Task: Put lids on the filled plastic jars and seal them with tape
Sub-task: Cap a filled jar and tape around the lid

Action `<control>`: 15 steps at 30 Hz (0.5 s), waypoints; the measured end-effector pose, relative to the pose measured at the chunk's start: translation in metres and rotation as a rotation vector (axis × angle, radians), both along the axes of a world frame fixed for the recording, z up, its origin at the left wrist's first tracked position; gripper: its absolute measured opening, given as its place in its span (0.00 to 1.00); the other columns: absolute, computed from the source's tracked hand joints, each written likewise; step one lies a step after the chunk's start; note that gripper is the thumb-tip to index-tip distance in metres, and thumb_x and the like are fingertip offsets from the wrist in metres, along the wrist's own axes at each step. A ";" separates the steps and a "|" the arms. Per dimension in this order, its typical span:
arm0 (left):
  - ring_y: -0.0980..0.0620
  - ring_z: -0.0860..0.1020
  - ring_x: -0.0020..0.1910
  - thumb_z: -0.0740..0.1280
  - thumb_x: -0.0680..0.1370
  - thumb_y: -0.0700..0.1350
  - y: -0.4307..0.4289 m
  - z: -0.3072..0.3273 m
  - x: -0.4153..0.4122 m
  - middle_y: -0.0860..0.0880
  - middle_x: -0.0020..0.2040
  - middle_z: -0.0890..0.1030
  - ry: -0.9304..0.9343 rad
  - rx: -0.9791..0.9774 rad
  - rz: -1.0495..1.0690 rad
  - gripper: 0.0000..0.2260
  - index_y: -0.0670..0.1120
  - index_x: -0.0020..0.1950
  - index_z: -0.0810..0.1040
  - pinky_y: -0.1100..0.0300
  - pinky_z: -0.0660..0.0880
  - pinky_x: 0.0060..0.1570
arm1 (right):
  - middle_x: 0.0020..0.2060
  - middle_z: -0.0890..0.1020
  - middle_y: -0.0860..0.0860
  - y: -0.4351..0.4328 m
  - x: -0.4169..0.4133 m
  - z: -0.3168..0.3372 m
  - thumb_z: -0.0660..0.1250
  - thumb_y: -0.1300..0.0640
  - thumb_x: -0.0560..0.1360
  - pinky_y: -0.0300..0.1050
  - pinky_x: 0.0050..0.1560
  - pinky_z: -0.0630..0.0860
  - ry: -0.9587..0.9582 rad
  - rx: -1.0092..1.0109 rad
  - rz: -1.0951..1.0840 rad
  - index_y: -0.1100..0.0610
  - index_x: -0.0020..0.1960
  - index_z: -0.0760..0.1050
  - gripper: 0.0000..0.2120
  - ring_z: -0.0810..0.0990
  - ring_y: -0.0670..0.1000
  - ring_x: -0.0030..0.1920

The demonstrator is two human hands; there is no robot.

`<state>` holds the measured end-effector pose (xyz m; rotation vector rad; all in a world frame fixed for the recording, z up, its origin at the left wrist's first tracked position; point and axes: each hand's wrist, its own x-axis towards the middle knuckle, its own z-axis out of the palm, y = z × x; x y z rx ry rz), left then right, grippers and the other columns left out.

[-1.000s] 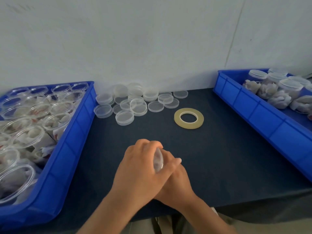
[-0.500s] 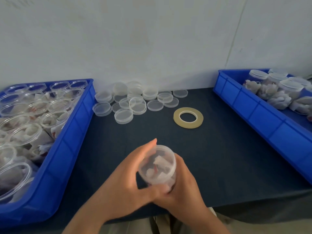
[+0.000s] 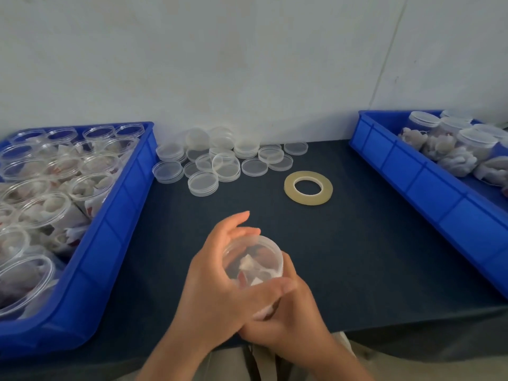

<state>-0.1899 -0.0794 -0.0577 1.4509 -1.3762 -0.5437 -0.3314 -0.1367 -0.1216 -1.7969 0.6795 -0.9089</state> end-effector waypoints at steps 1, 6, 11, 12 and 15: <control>0.63 0.79 0.65 0.80 0.61 0.63 -0.001 -0.002 -0.001 0.65 0.65 0.80 -0.008 -0.020 -0.005 0.39 0.71 0.70 0.69 0.70 0.78 0.53 | 0.65 0.81 0.47 0.001 -0.001 -0.002 0.84 0.55 0.68 0.53 0.57 0.84 -0.029 0.025 0.019 0.43 0.75 0.67 0.41 0.83 0.53 0.64; 0.49 0.82 0.64 0.80 0.66 0.51 -0.002 -0.002 0.007 0.54 0.63 0.83 -0.018 -0.130 -0.156 0.37 0.61 0.73 0.72 0.58 0.79 0.60 | 0.67 0.80 0.54 -0.007 -0.009 0.004 0.84 0.62 0.67 0.61 0.61 0.81 -0.052 0.056 0.149 0.52 0.76 0.68 0.43 0.80 0.58 0.67; 0.47 0.78 0.70 0.82 0.67 0.55 -0.019 -0.012 0.017 0.52 0.72 0.77 0.056 -0.170 -0.169 0.47 0.60 0.81 0.61 0.58 0.78 0.63 | 0.69 0.78 0.52 -0.024 0.001 0.004 0.86 0.55 0.68 0.62 0.62 0.80 -0.062 0.039 0.150 0.49 0.77 0.67 0.44 0.79 0.58 0.68; 0.50 0.77 0.72 0.82 0.66 0.61 -0.022 -0.015 0.015 0.55 0.74 0.74 0.065 -0.158 -0.119 0.48 0.62 0.81 0.61 0.58 0.79 0.62 | 0.69 0.78 0.47 -0.028 0.005 0.002 0.86 0.50 0.68 0.59 0.61 0.82 -0.039 0.003 0.098 0.44 0.76 0.66 0.44 0.80 0.54 0.68; 0.62 0.75 0.70 0.81 0.60 0.70 -0.028 -0.025 0.004 0.66 0.70 0.75 -0.012 -0.091 0.122 0.47 0.72 0.75 0.63 0.61 0.76 0.59 | 0.68 0.75 0.35 -0.038 0.014 -0.003 0.84 0.41 0.67 0.48 0.57 0.83 0.092 -0.140 -0.059 0.32 0.72 0.63 0.42 0.81 0.42 0.64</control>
